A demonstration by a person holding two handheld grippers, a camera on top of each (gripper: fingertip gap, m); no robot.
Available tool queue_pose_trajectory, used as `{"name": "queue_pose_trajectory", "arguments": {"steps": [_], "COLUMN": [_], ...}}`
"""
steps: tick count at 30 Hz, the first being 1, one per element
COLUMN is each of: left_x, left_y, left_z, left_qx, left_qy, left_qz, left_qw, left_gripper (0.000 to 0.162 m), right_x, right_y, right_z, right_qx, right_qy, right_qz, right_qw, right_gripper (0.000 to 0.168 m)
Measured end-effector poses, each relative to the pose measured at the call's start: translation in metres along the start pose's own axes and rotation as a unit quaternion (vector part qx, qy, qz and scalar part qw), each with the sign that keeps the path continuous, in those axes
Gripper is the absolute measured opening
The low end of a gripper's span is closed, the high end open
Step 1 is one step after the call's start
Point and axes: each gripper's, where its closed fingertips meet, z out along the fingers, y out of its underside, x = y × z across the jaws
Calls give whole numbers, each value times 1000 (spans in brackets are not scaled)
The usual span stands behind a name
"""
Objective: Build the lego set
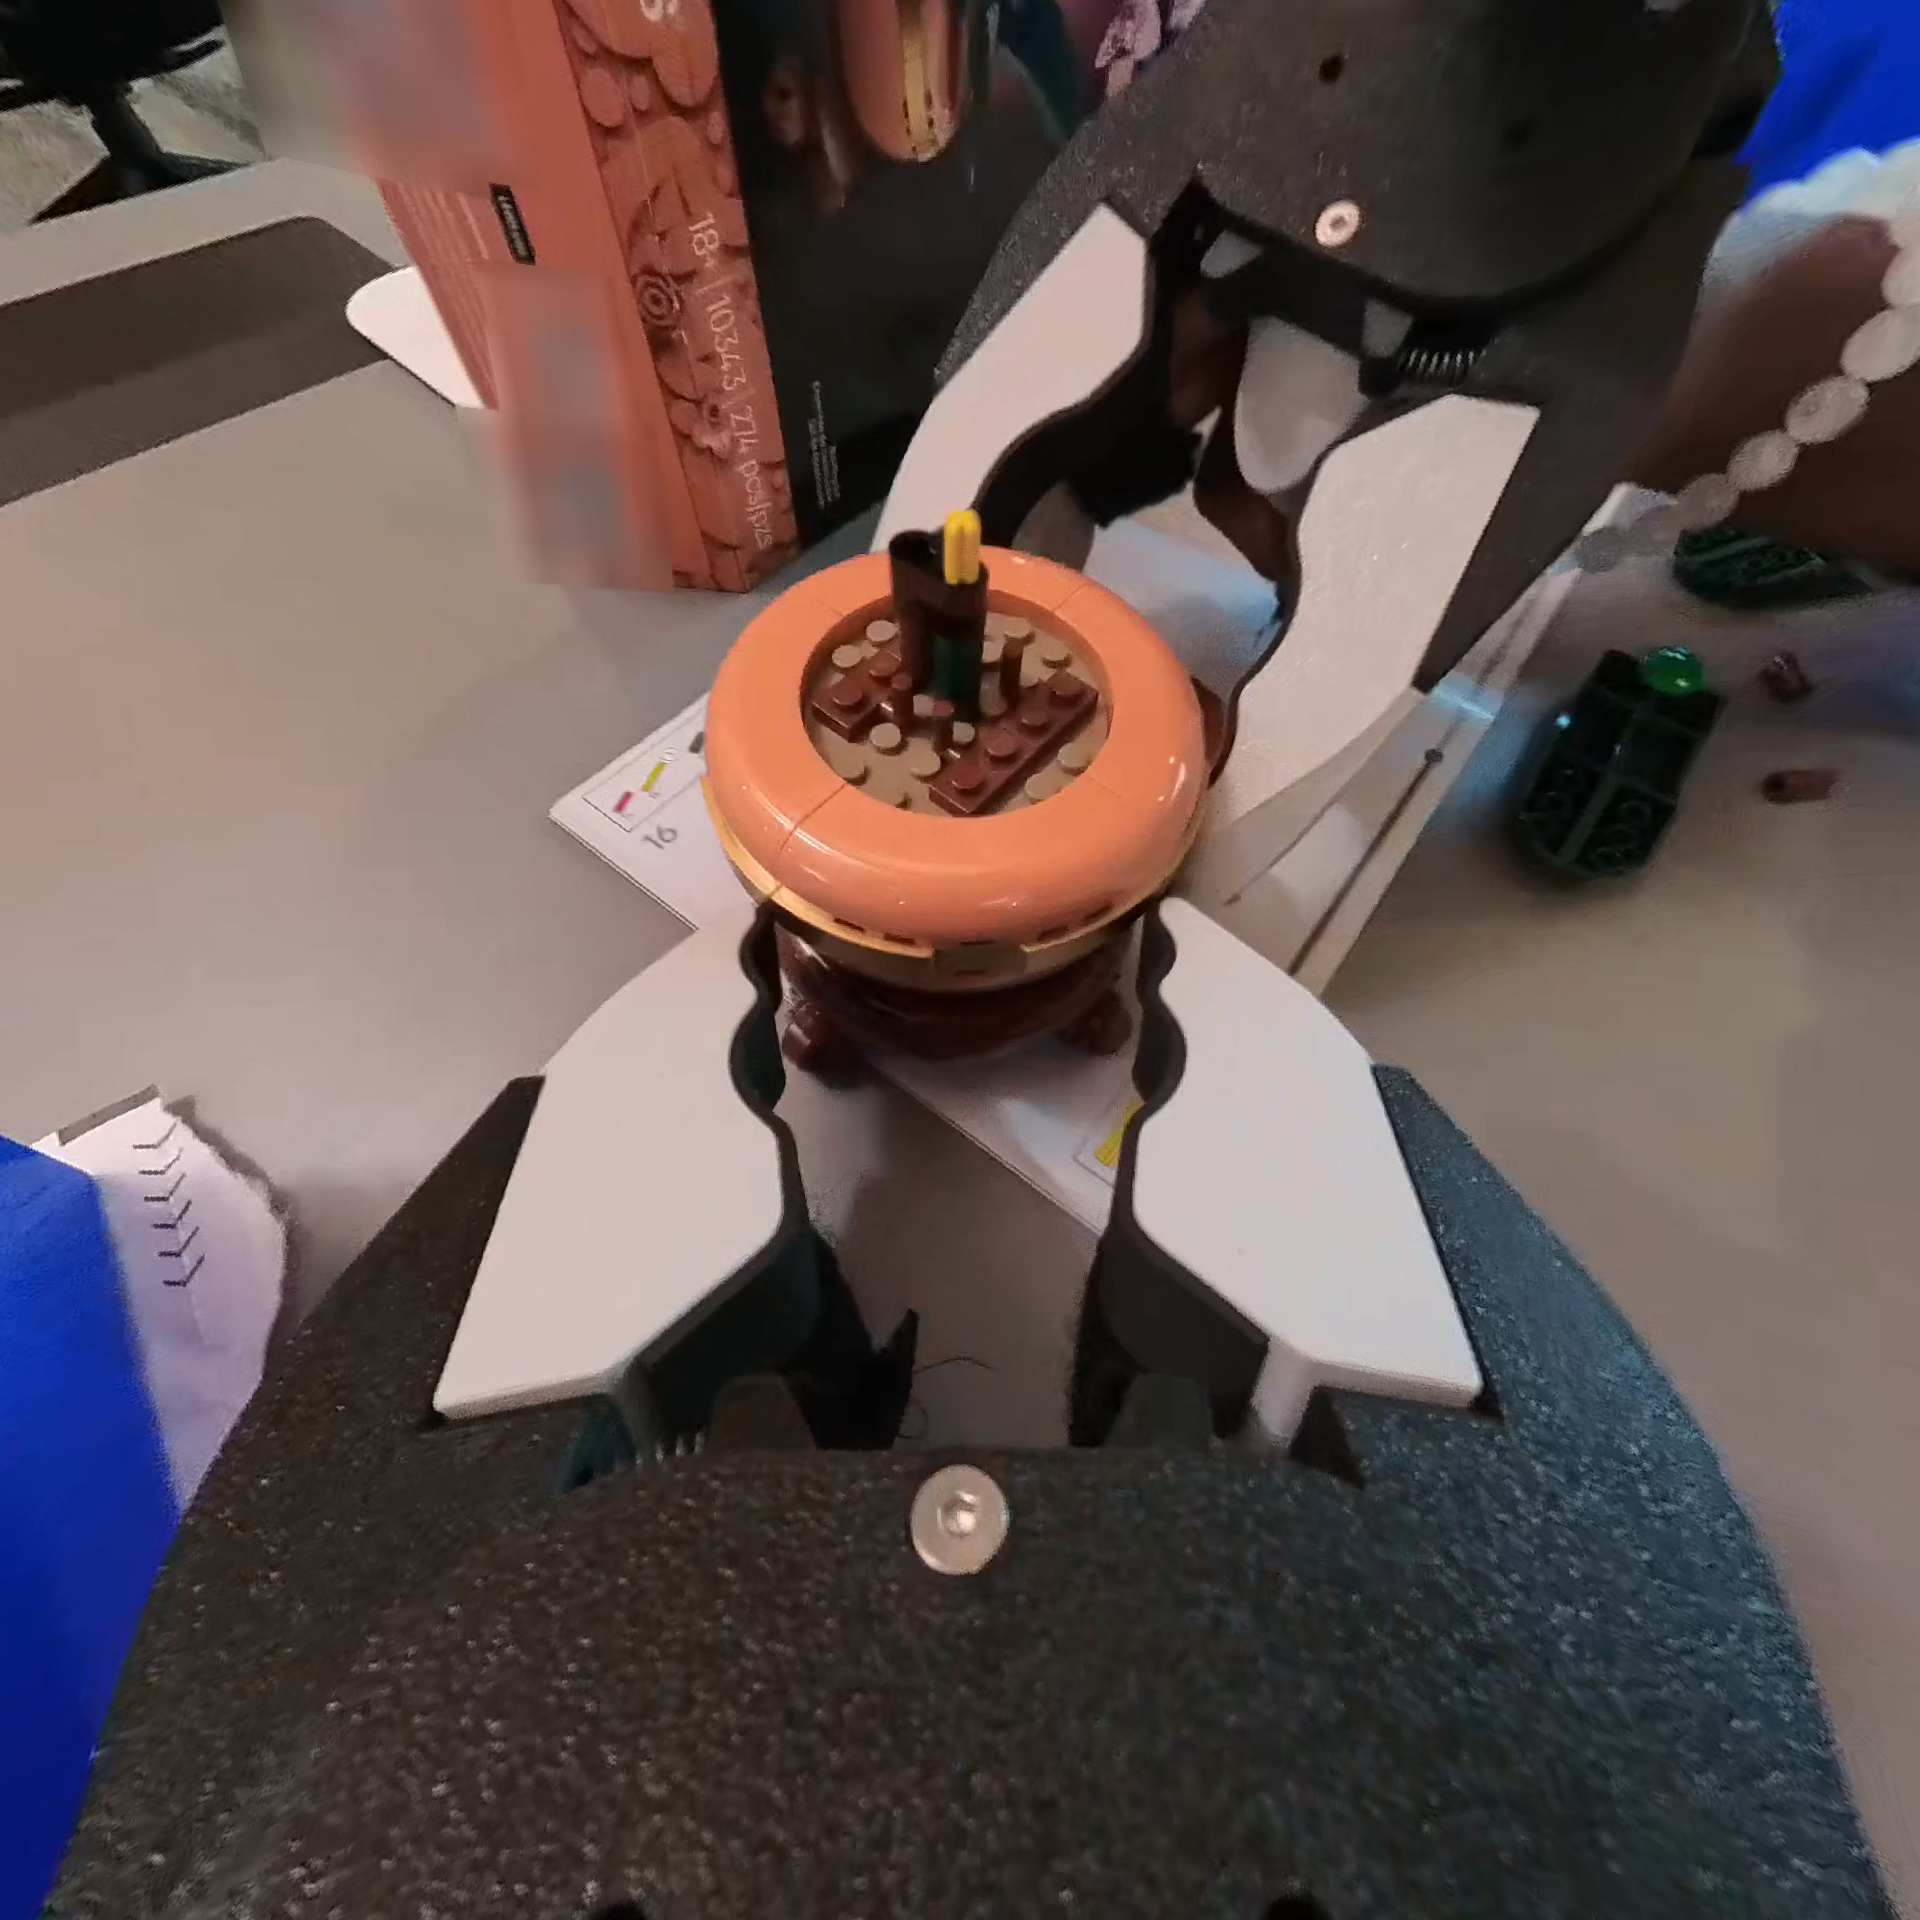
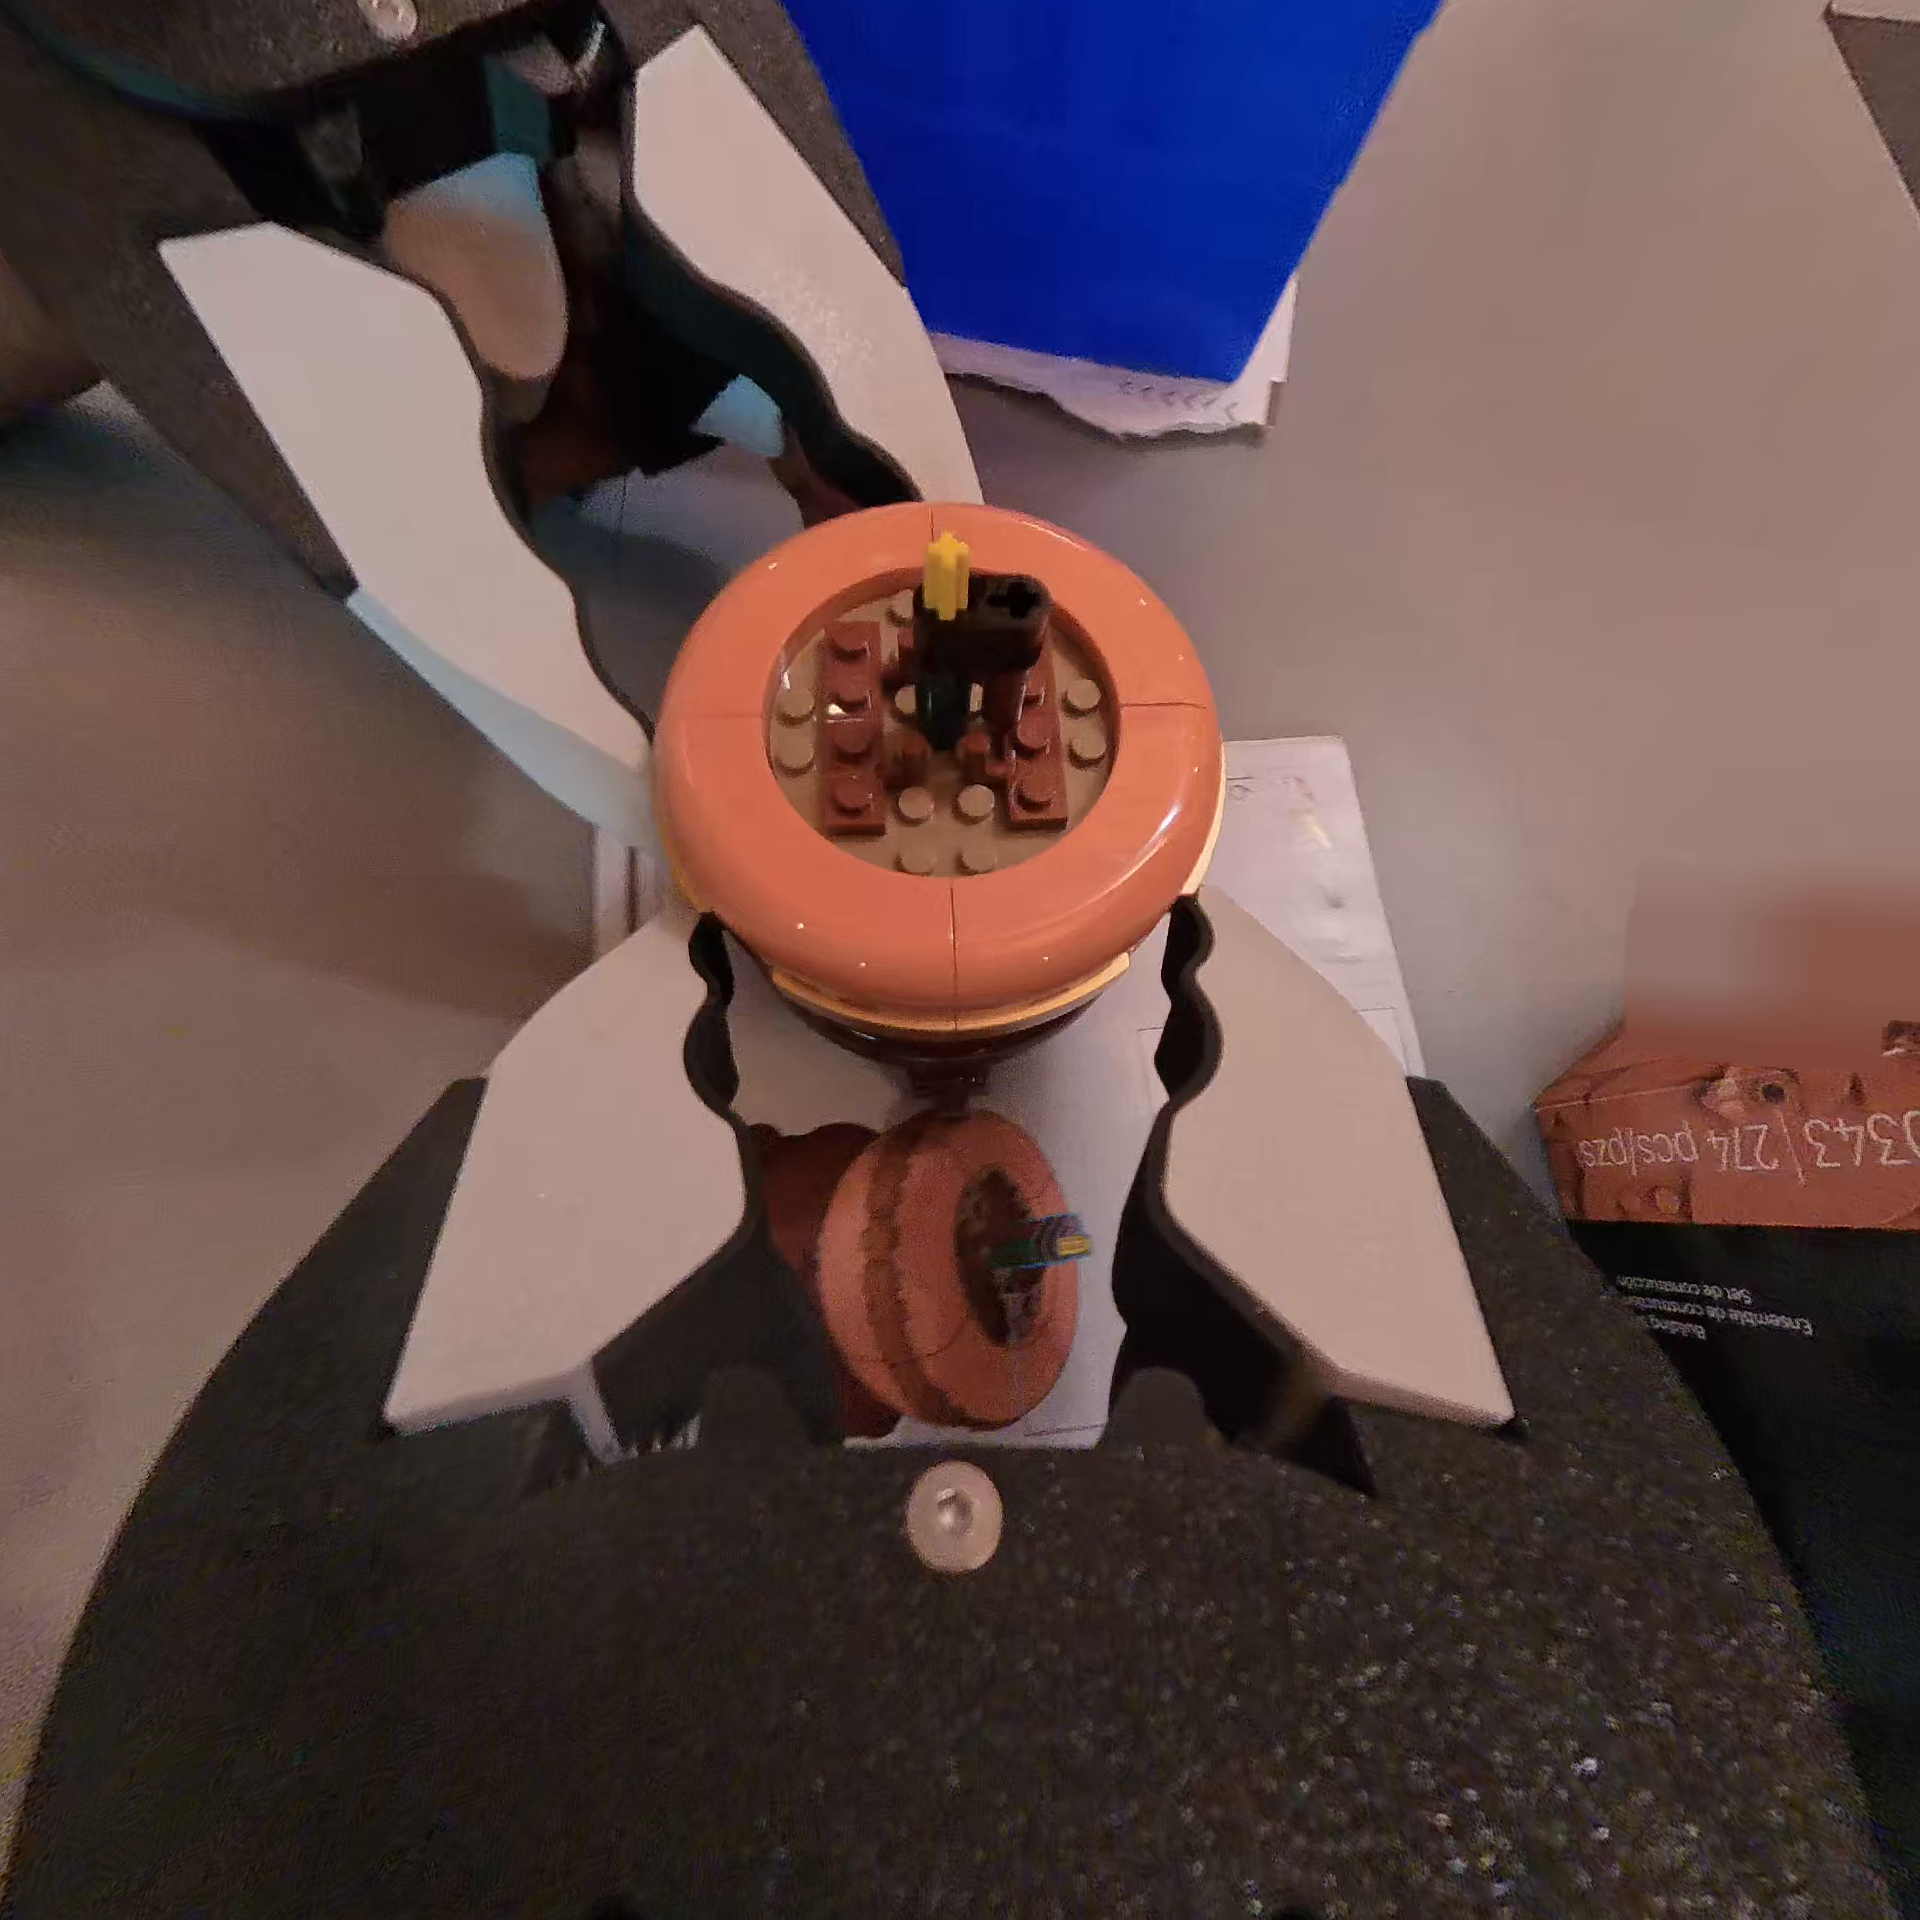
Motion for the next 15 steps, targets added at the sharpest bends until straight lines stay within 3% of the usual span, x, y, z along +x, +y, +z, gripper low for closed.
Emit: {"name": "queue_pose_trajectory", "arguments": {"steps": [6, 10, 15], "left_x": [58, 98, 104], "left_y": [-13, 12, 39], "left_z": [-51, -65, -62], "left_qx": [11, -14, -30], "left_qy": [30, 35, 39], "left_qz": [29, 64, 33], "left_qw": [999, 997, 998], "left_gripper": [62, 62, 63], "right_x": [-75, -118, -127], "right_y": [-16, -2, 7], "right_z": [-33, -30, -14], "right_qx": [17, 17, 24], "right_qy": [-11, 35, 71], "right_qz": [50, 41, 57], "right_qw": [999, 998, 996], "right_gripper": [80, 80, 83]}}
